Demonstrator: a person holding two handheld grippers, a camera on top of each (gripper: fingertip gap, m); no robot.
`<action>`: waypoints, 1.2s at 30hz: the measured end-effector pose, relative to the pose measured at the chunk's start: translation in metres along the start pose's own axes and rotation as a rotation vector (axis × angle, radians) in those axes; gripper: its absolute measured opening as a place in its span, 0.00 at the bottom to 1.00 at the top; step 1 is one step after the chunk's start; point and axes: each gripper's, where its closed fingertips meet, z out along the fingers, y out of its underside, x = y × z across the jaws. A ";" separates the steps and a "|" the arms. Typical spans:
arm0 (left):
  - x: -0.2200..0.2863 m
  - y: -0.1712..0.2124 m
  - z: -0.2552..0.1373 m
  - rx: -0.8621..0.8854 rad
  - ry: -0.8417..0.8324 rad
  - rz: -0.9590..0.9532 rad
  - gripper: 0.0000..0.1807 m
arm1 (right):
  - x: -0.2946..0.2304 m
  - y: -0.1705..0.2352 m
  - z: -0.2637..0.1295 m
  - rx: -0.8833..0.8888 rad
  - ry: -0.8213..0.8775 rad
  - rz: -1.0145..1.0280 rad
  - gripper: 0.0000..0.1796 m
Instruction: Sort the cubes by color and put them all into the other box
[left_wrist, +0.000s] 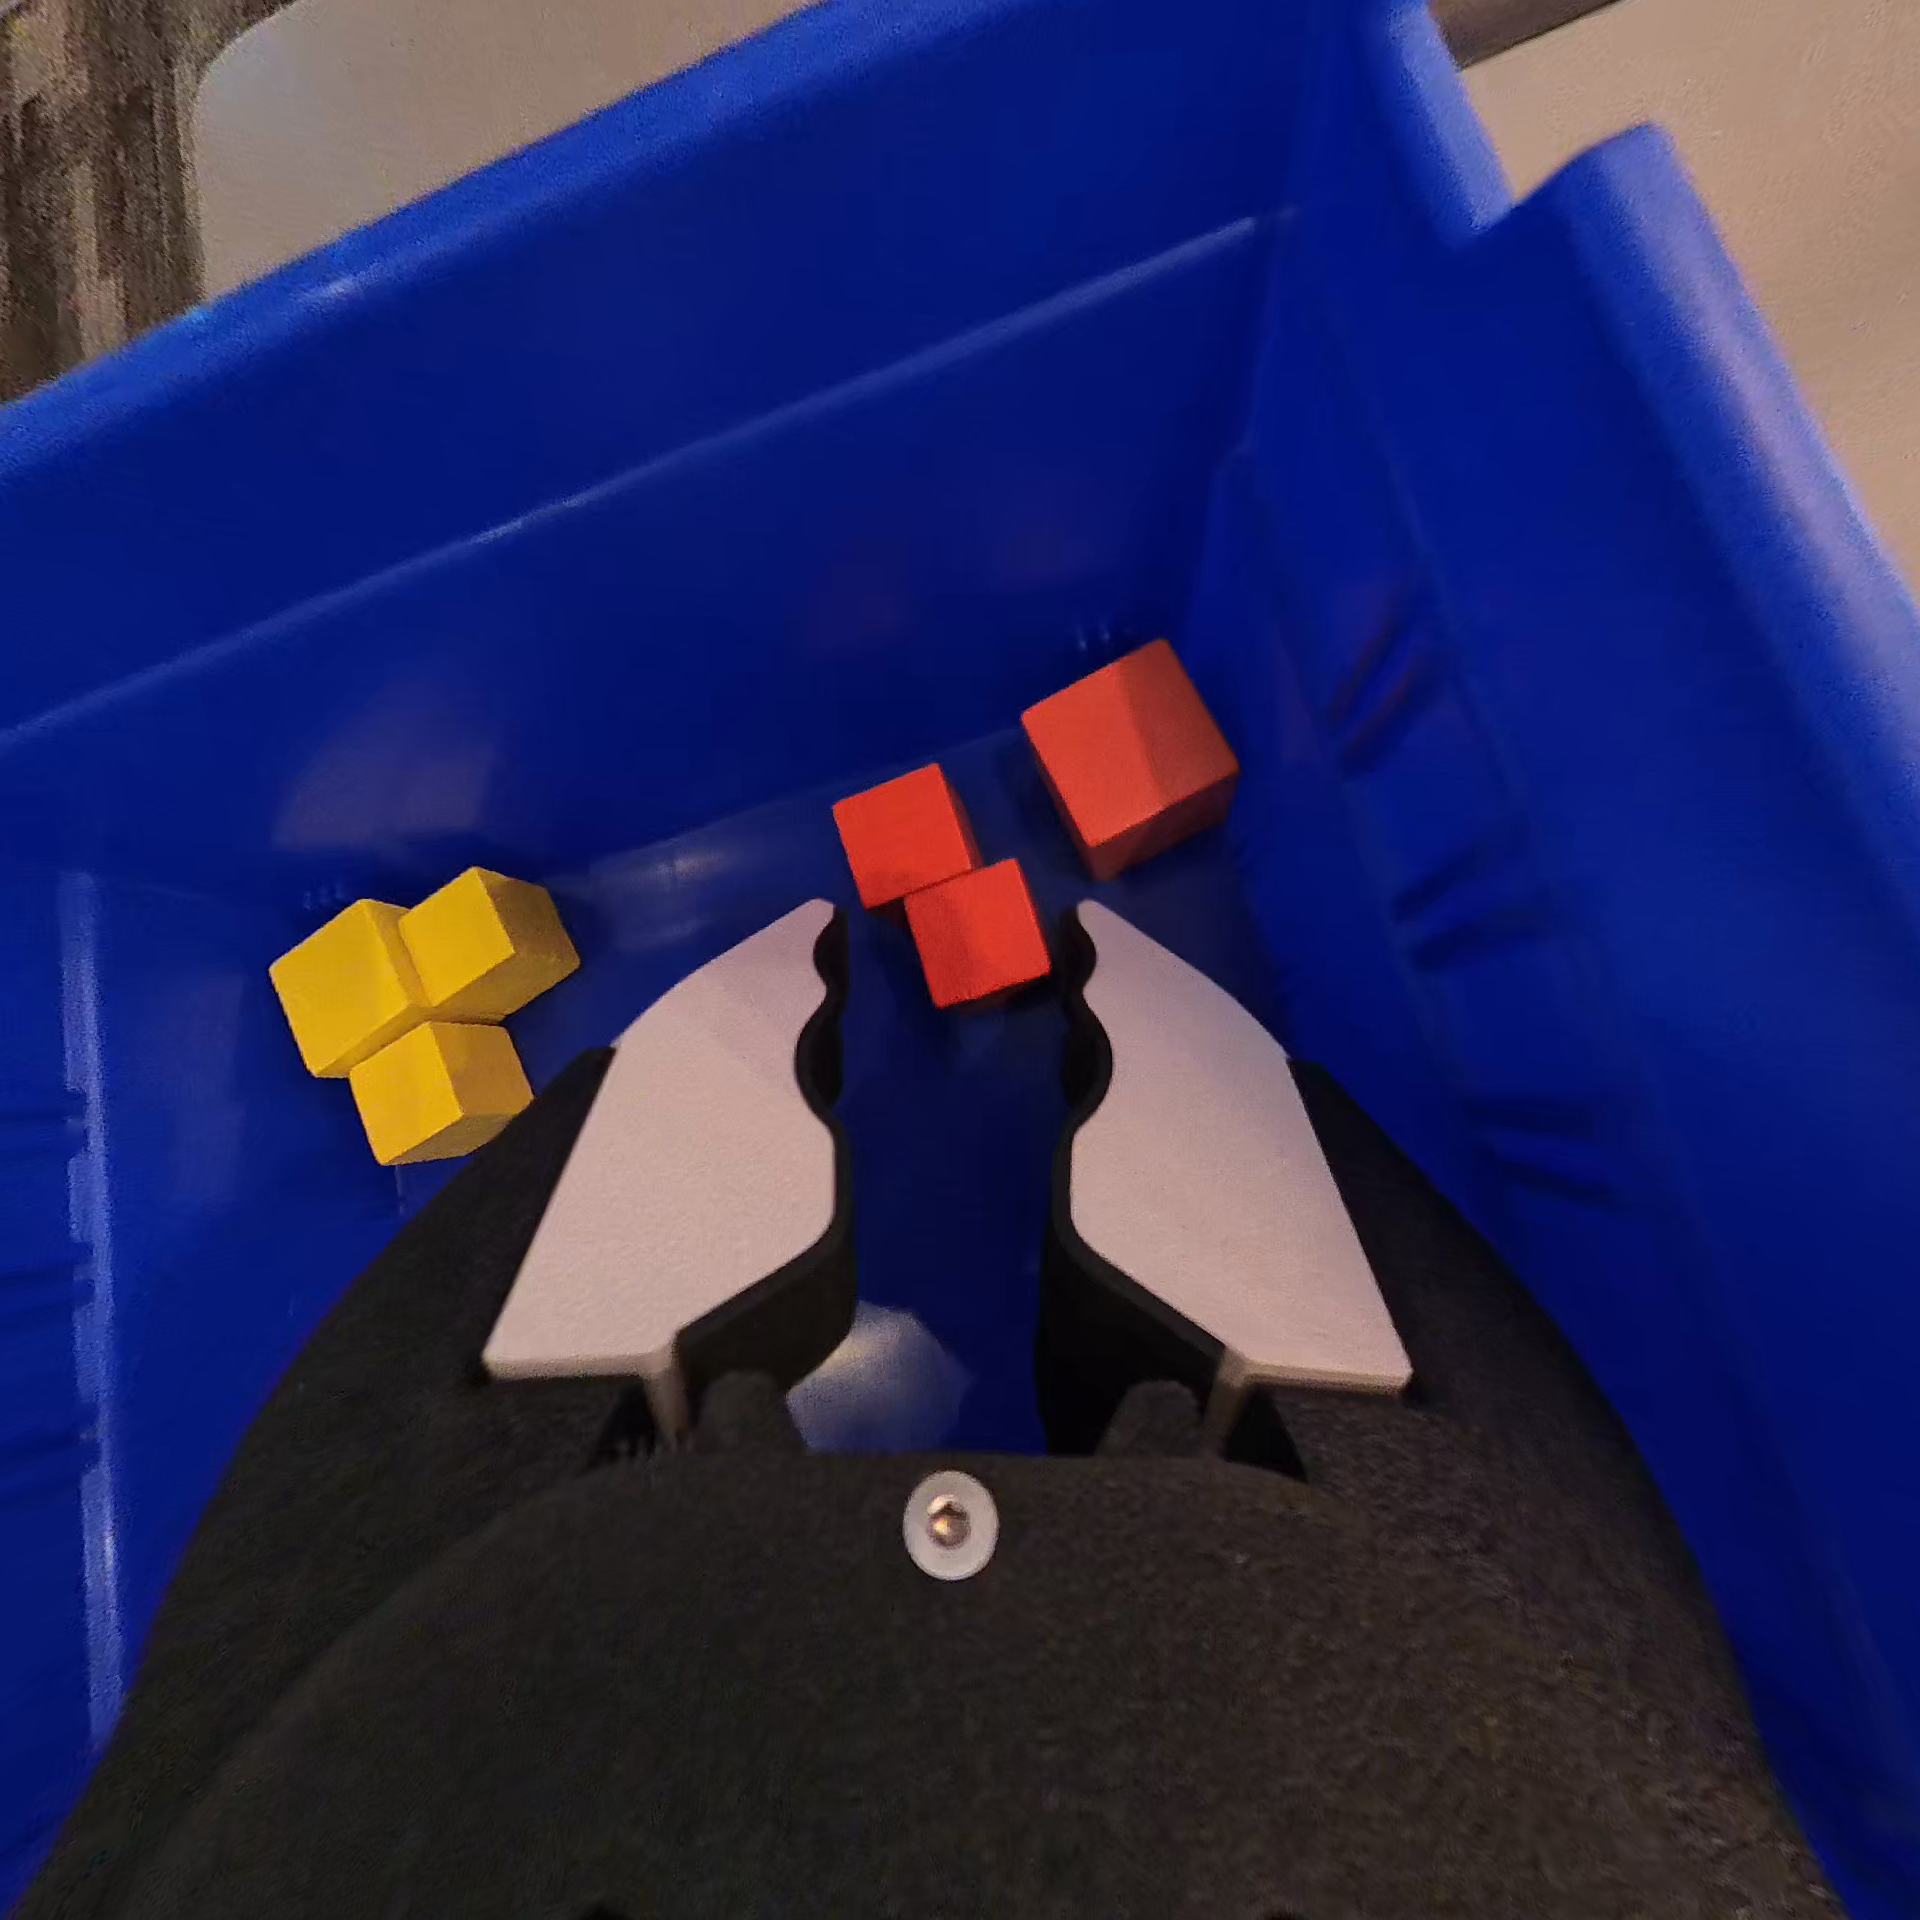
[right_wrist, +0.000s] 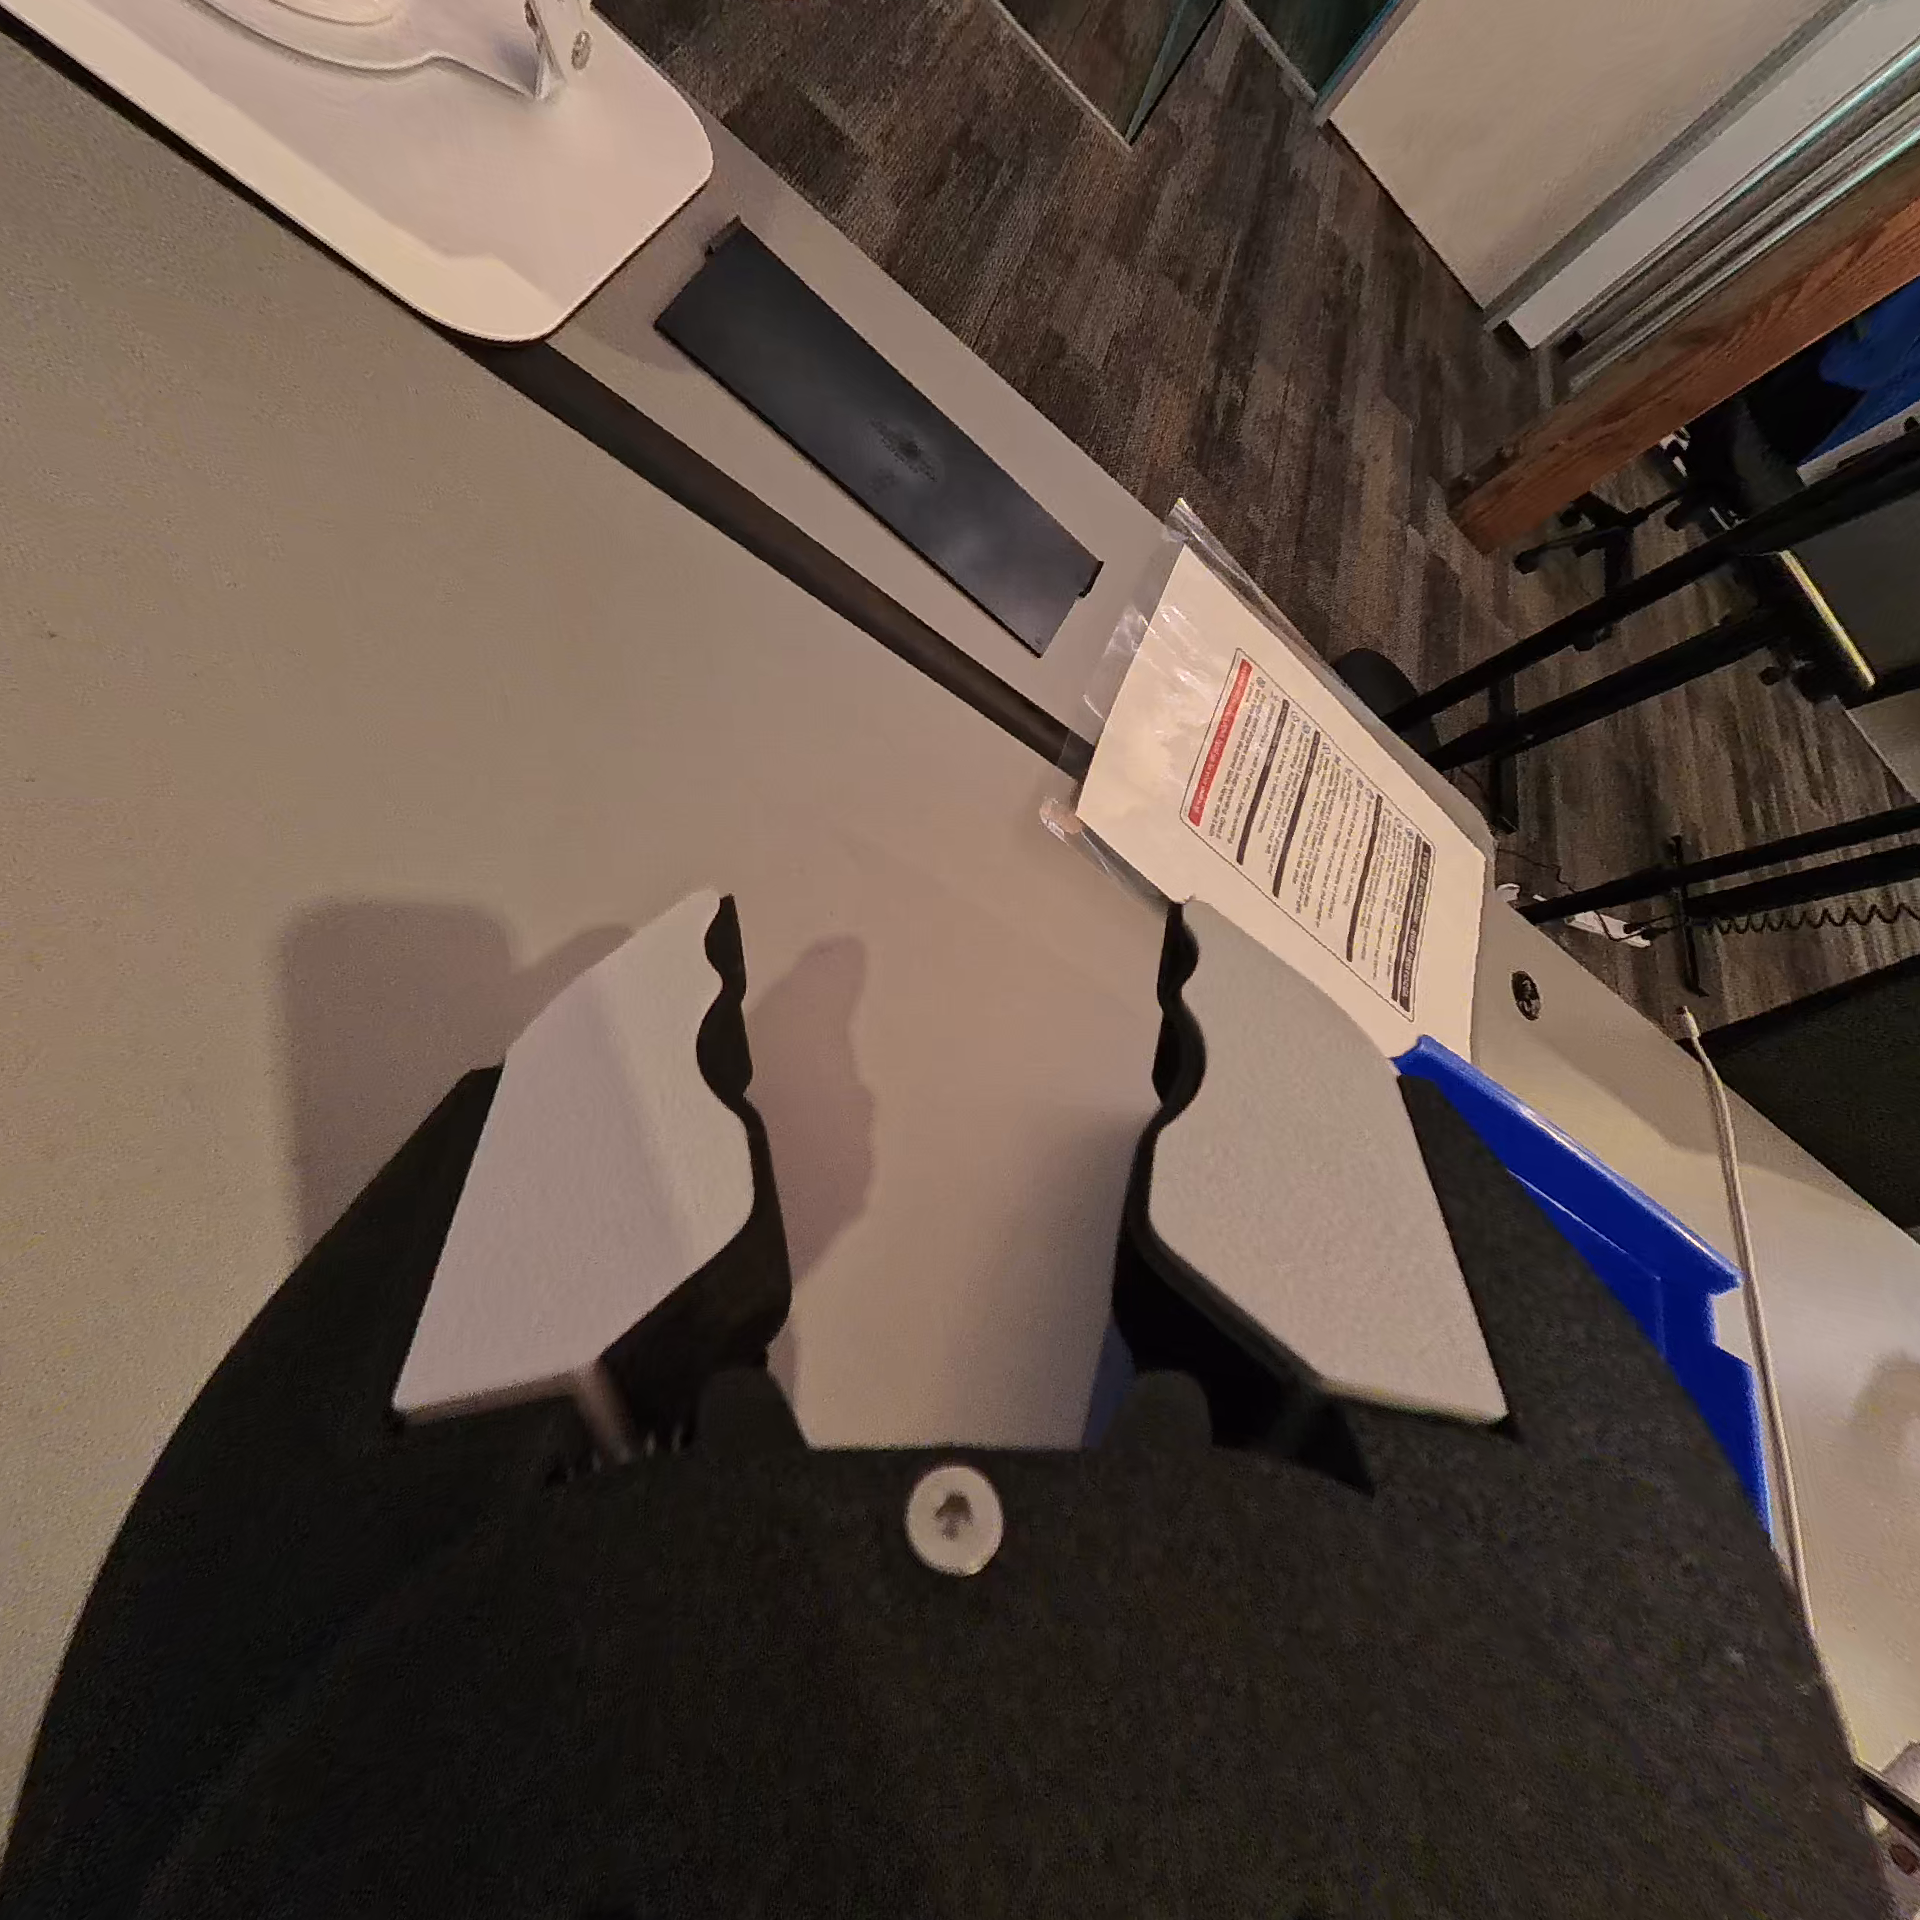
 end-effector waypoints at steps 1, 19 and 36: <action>0.000 -0.001 0.001 -0.001 0.001 -0.009 0.21 | 0.000 0.000 0.000 -0.003 0.000 -0.003 0.42; -0.003 -0.003 0.003 -0.013 -0.021 -0.004 0.13 | -0.002 0.002 0.002 -0.021 -0.002 -0.025 0.42; -0.007 -0.003 -0.014 0.023 -0.045 -0.001 0.13 | -0.001 0.006 0.002 -0.035 -0.011 -0.015 0.42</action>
